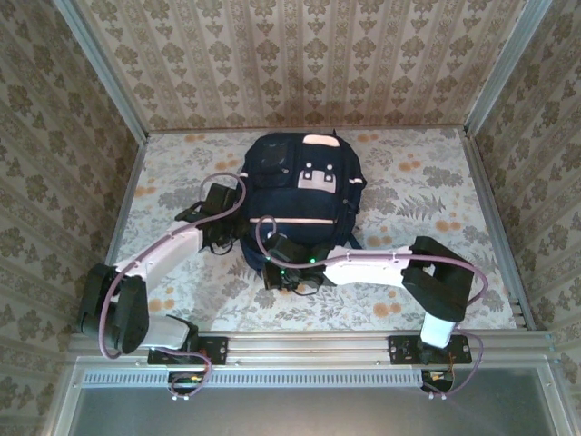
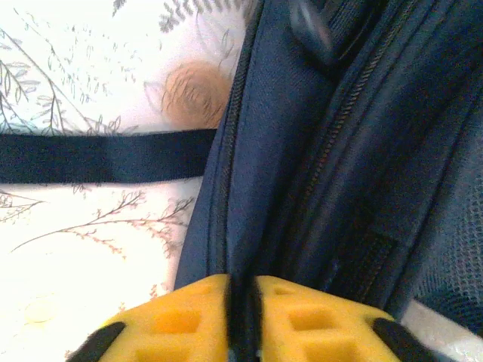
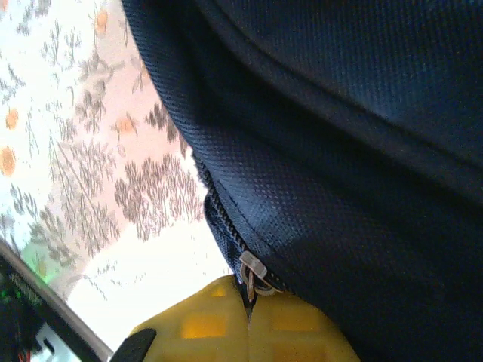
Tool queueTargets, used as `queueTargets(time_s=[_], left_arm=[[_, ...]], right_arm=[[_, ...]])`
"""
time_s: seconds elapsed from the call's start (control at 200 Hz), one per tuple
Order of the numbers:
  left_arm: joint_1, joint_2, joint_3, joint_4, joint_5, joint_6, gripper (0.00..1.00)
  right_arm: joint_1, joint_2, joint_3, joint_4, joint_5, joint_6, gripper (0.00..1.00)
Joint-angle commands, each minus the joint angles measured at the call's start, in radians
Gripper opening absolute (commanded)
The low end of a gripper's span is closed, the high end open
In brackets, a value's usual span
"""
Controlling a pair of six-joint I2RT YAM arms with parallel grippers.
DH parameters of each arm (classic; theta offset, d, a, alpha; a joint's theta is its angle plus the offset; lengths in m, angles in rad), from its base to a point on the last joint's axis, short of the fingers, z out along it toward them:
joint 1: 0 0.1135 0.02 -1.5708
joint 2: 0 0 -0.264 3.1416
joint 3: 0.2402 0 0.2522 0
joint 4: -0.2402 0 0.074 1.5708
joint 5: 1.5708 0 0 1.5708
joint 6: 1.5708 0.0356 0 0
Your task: Pack the student bag
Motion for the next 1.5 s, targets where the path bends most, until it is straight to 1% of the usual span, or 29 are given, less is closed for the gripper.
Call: queueTargets(time_s=[0.0,0.02,0.095,0.255,0.34,0.46,0.495,0.54,0.575,0.585,0.685,0.88,1.005,1.14,1.295,1.34,1.375,1.495], left_arm=[[-0.009,-0.092,-0.033,0.035,0.042,-0.015,0.38],[0.020,-0.113,-0.057,0.037,0.051,-0.032,0.40],[0.028,-0.190,-0.134,0.056,0.081,-0.089,0.45],[0.027,-0.326,-0.298,0.176,0.146,-0.238,0.48],[0.018,-0.342,-0.338,0.214,0.149,-0.287,0.49],[0.012,-0.308,-0.363,0.279,0.161,-0.327,0.49],[0.007,-0.297,-0.367,0.301,0.163,-0.334,0.47],[0.004,-0.282,-0.374,0.337,0.166,-0.332,0.39],[0.005,-0.274,-0.373,0.350,0.165,-0.333,0.35],[-0.017,-0.272,-0.372,0.352,0.164,-0.336,0.34],[-0.042,-0.275,-0.378,0.375,0.157,-0.347,0.29],[-0.070,-0.325,-0.371,0.344,0.118,-0.345,0.30],[-0.087,-0.301,-0.372,0.349,0.127,-0.350,0.30],[-0.124,-0.281,-0.382,0.358,0.105,-0.359,0.31],[-0.131,-0.254,-0.387,0.362,0.099,-0.364,0.29],[-0.131,-0.242,-0.386,0.365,0.097,-0.358,0.26],[-0.131,-0.234,-0.384,0.364,0.097,-0.352,0.22],[-0.131,-0.214,-0.381,0.355,0.093,-0.333,0.00]], right_arm=[[-0.015,0.016,0.025,0.040,0.000,0.007,0.00],[-0.018,0.012,0.021,0.052,-0.001,0.012,0.00],[-0.026,0.009,0.004,0.085,-0.008,0.025,0.00],[-0.033,0.026,-0.017,0.131,-0.043,0.045,0.00],[-0.033,0.034,-0.028,0.153,-0.051,0.057,0.00],[-0.033,0.036,-0.041,0.171,-0.056,0.064,0.00],[-0.033,0.036,-0.045,0.172,-0.057,0.065,0.00],[-0.033,0.034,-0.048,0.177,-0.058,0.068,0.00],[-0.033,0.032,-0.053,0.183,-0.062,0.072,0.00],[-0.033,0.032,-0.055,0.185,-0.063,0.073,0.00],[-0.033,0.034,-0.062,0.202,-0.075,0.081,0.00],[-0.032,0.042,-0.066,0.214,-0.083,0.089,0.00],[-0.032,0.044,-0.065,0.217,-0.083,0.091,0.00],[-0.033,0.043,-0.070,0.217,-0.078,0.094,0.00],[-0.032,0.040,-0.072,0.214,-0.076,0.098,0.00],[-0.032,0.038,-0.074,0.210,-0.074,0.097,0.00],[-0.032,0.037,-0.076,0.206,-0.070,0.097,0.00],[-0.029,0.026,-0.081,0.170,-0.048,0.093,0.00]])
